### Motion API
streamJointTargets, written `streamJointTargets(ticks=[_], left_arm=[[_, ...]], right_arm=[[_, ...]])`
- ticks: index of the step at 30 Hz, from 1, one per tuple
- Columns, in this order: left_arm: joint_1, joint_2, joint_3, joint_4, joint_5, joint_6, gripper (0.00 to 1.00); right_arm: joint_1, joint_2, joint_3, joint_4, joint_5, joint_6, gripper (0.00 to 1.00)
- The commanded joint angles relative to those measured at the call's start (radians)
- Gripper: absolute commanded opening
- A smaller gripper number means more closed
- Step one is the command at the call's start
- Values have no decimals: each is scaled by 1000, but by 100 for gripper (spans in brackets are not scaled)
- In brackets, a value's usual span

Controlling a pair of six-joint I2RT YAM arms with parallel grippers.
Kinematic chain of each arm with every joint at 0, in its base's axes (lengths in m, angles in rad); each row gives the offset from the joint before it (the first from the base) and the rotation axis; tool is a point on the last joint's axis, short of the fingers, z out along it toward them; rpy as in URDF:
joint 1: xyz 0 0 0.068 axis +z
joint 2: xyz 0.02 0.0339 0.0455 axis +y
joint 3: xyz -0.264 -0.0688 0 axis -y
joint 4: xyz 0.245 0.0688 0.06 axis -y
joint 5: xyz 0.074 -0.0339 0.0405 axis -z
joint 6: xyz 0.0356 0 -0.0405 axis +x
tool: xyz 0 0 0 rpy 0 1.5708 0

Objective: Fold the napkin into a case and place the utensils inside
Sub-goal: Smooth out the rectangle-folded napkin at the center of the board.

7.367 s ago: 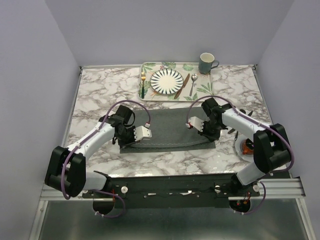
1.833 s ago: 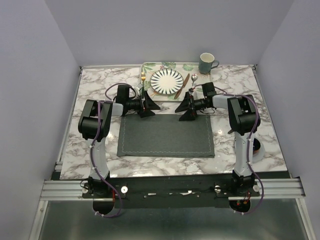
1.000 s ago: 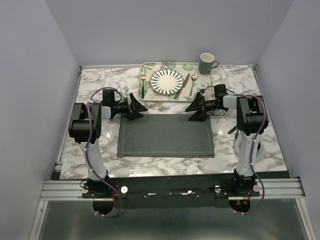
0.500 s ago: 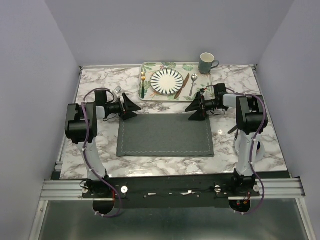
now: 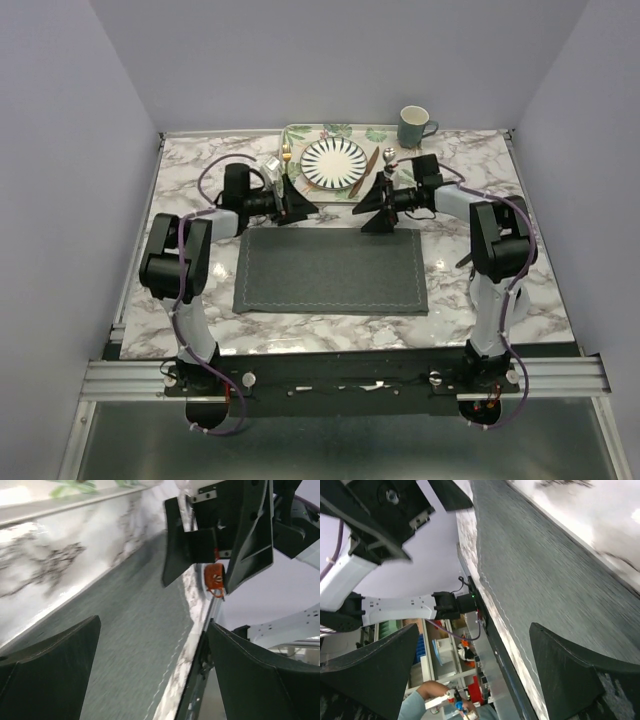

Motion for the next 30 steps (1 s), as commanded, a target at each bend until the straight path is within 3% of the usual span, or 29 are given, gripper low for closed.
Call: streamJointTargets(ticks=[1, 6, 11, 17, 23, 30], left_arm=[[-100, 129, 29, 283, -116, -303, 99], [-120, 208, 36, 346, -171, -353, 99], [-104, 244, 28, 280, -204, -304, 99], [7, 209, -14, 235, -83, -223, 99], [179, 145, -30, -5, 51, 31, 99], [340, 109, -9, -392, 59, 372, 99]], right_arm=[[67, 47, 15, 220, 109, 252, 100], [93, 112, 3, 347, 176, 386, 100], [83, 190, -1, 338, 233, 372, 100], [35, 190, -63, 263, 242, 300, 100], [20, 192, -52, 231, 245, 259, 100], [18, 192, -52, 193, 242, 228, 100]])
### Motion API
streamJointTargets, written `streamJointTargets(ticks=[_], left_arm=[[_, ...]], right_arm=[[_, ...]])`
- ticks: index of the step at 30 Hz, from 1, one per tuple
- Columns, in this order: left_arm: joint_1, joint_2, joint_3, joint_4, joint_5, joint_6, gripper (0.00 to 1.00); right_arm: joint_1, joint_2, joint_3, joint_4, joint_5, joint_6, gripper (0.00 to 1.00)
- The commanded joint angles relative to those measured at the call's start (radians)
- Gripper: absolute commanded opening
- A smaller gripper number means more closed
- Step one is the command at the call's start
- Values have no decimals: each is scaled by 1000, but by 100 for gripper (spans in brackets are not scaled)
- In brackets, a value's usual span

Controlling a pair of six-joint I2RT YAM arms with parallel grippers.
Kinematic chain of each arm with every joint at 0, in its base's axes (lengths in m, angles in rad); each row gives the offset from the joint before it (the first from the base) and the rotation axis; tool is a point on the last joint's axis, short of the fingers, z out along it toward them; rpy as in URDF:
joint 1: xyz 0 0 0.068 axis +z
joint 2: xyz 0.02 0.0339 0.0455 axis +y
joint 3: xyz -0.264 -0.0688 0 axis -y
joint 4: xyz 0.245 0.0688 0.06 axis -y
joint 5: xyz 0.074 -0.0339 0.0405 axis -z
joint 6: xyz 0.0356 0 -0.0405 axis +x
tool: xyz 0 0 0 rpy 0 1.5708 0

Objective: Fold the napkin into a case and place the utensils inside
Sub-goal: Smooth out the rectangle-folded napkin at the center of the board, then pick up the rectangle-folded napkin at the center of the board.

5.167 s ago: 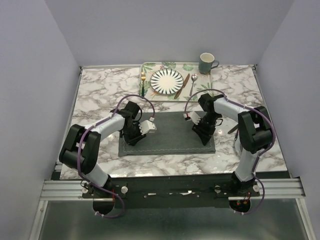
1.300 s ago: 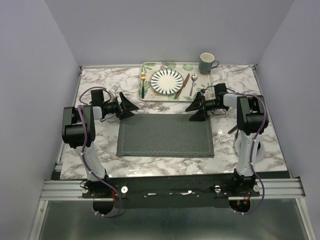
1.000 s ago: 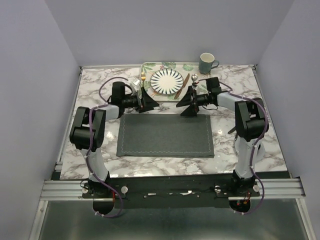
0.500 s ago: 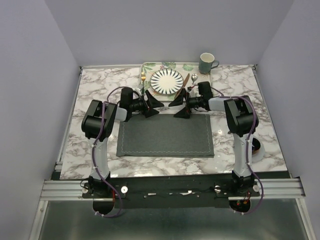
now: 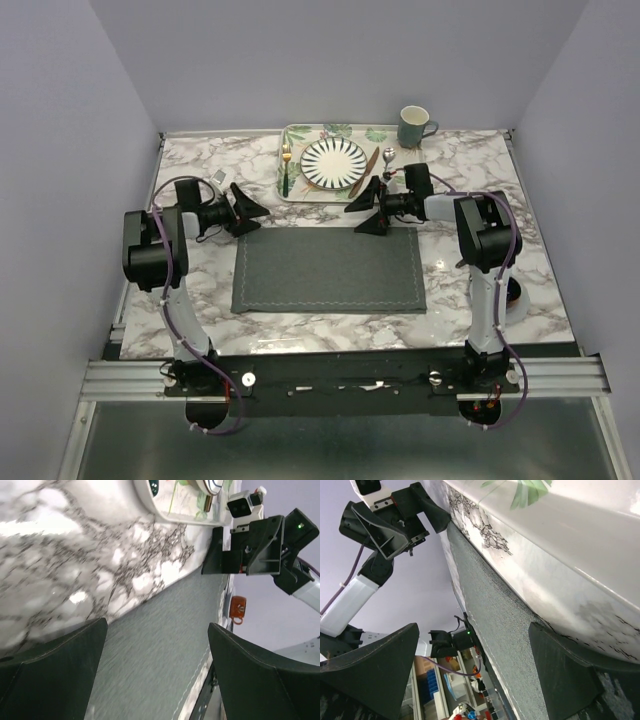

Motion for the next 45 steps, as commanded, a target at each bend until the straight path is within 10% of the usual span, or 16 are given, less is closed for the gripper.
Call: streamJointTargets(ticks=[1, 14, 40, 45], left_arm=[[94, -24, -2, -316, 26, 304, 98], [-26, -238, 49, -212, 13, 195, 99], [-80, -30, 0, -286, -106, 261, 90], [-120, -135, 67, -351, -99, 380, 82]], right_arm=[[-15, 45, -37, -143, 72, -45, 100], [6, -110, 15, -162, -85, -112, 100], [-205, -71, -69, -441, 10, -344, 99], [-205, -160, 24, -615, 12, -549, 73]])
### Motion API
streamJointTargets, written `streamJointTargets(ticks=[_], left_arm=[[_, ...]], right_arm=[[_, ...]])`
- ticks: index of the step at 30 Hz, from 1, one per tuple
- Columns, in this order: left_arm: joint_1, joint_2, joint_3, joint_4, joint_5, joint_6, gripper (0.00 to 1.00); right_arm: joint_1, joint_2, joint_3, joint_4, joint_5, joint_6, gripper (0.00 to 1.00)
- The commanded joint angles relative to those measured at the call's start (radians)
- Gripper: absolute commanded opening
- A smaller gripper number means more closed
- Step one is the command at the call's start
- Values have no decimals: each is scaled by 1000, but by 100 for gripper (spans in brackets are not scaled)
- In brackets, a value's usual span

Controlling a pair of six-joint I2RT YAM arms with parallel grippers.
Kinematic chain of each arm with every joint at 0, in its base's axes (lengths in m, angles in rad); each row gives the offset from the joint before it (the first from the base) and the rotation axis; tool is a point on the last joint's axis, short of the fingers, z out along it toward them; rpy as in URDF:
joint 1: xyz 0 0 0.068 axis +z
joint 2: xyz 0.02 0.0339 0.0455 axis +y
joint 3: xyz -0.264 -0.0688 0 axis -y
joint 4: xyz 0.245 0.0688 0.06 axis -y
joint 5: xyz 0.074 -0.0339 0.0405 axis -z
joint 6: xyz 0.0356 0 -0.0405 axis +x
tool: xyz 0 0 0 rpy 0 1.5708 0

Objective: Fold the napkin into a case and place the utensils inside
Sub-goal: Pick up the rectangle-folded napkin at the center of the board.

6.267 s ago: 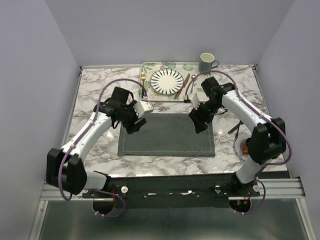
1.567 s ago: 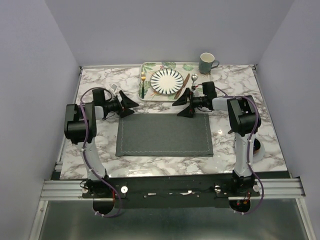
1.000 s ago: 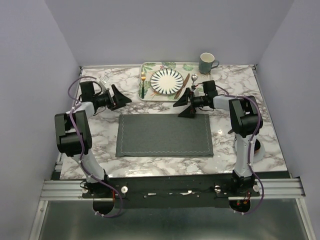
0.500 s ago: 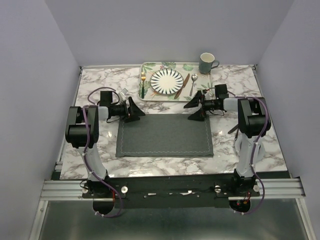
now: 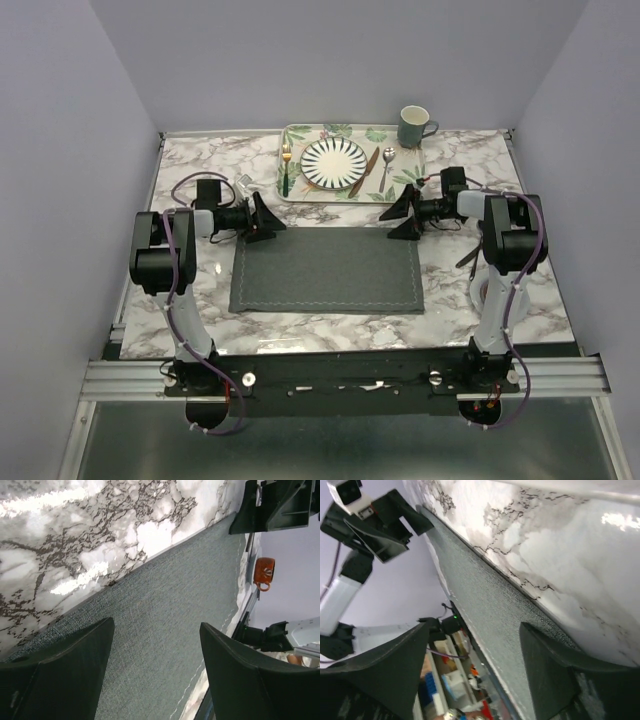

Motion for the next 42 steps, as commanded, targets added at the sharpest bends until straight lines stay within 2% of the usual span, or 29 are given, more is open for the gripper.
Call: streamJointTargets(ticks=[1, 2, 3, 4, 5, 7, 8, 12, 15, 20, 26, 30, 31, 32, 34, 35, 39, 42], left_arm=[[-71, -95, 84, -159, -93, 293, 81], [-91, -133, 106, -217, -111, 360, 77], [-113, -150, 127, -303, -127, 411, 75], [-134, -167, 128, -322, -151, 475, 71], [-144, -201, 123, -336, -167, 486, 60], [-153, -224, 109, -379, -208, 514, 50], [-168, -233, 111, -412, -246, 581, 47], [-202, -212, 149, -677, -372, 707, 44], [-233, -197, 146, -764, -469, 784, 44], [-259, -62, 230, -796, -630, 828, 44], [-256, 113, 442, -813, -805, 931, 40], [-224, 185, 638, -842, -828, 941, 41], [-213, 178, 658, -851, -810, 934, 45], [-190, 138, 667, -856, -727, 901, 55], [-164, 69, 622, -827, -659, 829, 61], [-150, 5, 599, -815, -618, 794, 68], [-46, -101, 472, -789, -631, 674, 76], [20, -115, 431, -763, -691, 660, 79]], right_arm=[[-8, -96, 73, -262, 74, -243, 68], [-7, -119, 76, -296, 91, -284, 60], [-7, -147, 71, -373, 103, -370, 56], [-5, -191, 65, -413, 116, -419, 49], [-4, -216, 59, -454, 152, -465, 47], [4, -278, 22, -560, 200, -613, 45], [15, -299, 5, -583, 267, -652, 45], [47, -351, -49, -609, 369, -726, 45], [87, -330, -30, -622, 419, -769, 47], [130, -261, -4, -632, 468, -782, 47], [142, -253, -1, -654, 436, -785, 46], [145, -277, -7, -653, 403, -746, 47], [145, -285, -13, -649, 401, -736, 47], [145, -297, -16, -646, 402, -728, 48], [145, -312, -24, -631, 401, -699, 50], [145, -325, -38, -623, 407, -690, 50], [145, -339, -78, -585, 422, -624, 53], [144, -328, -102, -554, 422, -581, 55]])
